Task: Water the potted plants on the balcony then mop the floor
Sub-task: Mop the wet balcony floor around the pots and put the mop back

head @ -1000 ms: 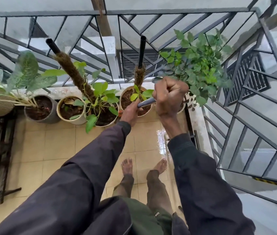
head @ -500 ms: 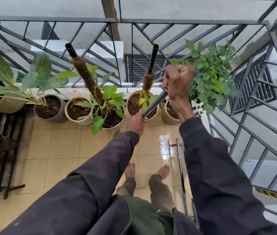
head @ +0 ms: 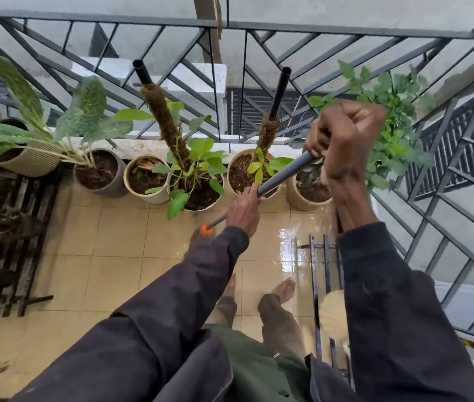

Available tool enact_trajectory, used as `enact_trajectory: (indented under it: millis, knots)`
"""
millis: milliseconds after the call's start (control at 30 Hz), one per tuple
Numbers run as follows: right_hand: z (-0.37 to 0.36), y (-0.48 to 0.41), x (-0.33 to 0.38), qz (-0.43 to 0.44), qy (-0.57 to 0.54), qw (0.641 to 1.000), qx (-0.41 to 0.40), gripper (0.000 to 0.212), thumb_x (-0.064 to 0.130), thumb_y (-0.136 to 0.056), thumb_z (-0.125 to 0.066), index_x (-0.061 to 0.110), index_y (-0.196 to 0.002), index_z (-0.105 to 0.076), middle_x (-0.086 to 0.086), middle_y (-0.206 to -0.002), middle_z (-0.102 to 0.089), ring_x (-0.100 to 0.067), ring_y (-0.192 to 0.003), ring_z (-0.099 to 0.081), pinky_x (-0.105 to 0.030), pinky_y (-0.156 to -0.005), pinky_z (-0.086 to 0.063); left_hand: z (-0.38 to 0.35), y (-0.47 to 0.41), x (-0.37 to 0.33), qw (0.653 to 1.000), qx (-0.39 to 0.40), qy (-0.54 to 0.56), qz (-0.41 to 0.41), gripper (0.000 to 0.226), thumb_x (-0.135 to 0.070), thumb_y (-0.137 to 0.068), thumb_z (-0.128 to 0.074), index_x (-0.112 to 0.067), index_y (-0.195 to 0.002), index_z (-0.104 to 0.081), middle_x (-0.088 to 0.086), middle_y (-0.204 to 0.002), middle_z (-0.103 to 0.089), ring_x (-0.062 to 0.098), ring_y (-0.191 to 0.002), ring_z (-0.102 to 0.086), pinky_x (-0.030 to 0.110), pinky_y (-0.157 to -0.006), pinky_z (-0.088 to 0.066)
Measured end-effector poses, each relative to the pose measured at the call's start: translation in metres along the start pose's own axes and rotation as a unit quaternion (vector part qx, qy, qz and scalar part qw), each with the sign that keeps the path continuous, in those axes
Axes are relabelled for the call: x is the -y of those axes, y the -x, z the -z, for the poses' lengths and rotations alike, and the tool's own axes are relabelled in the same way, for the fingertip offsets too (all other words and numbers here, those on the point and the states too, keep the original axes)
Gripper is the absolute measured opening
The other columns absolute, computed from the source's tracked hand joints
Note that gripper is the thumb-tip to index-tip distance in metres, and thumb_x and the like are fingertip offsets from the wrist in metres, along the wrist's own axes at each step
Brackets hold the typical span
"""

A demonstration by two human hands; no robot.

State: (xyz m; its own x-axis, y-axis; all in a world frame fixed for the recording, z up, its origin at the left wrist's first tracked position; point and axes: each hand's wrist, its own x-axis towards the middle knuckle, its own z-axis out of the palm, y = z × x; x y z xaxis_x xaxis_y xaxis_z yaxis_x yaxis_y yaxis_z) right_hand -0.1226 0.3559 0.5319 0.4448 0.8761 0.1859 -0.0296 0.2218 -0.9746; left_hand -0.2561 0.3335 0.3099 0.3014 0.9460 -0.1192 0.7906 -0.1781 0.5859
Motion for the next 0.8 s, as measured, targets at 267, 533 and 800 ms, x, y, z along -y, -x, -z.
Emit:
enact_trajectory:
  millis: [267,533,800]
  knots:
    - [-0.007,-0.013,-0.028,0.043,0.079,0.995,-0.048,0.027,0.008,-0.076,-0.06,0.0,-0.051,-0.052,0.003,-0.044,-0.041,-0.019,-0.037,-0.04,-0.028,-0.044,-0.036,-0.003,-0.069,-0.014,0.996,0.017,0.088,0.008,0.037,0.001,-0.102,-0.048,-0.006,-0.138,-0.052,0.024,-0.118,-0.065,0.042,-0.102,-0.064,0.053,-0.083,-0.05]
    - [-0.013,-0.027,-0.043,0.015,0.119,0.992,-0.049,0.026,-0.001,-0.074,-0.06,-0.006,-0.051,-0.052,0.005,-0.039,-0.038,-0.019,-0.032,-0.038,-0.033,-0.038,-0.036,-0.007,-0.074,-0.006,0.995,0.042,0.088,0.035,0.019,-0.007,-0.104,-0.049,-0.004,-0.122,-0.051,0.024,-0.106,-0.066,0.04,-0.093,-0.064,0.051,-0.076,-0.047]
    - [0.008,-0.003,-0.066,-0.104,0.068,0.991,-0.038,0.032,0.004,-0.078,-0.057,0.016,-0.05,-0.047,0.01,-0.039,-0.037,-0.014,-0.034,-0.034,-0.022,-0.043,-0.035,-0.033,0.006,0.034,0.995,0.076,0.023,0.065,0.028,-0.013,-0.107,-0.046,-0.011,-0.134,-0.048,0.016,-0.112,-0.065,0.038,-0.094,-0.066,0.054,-0.083,-0.056]
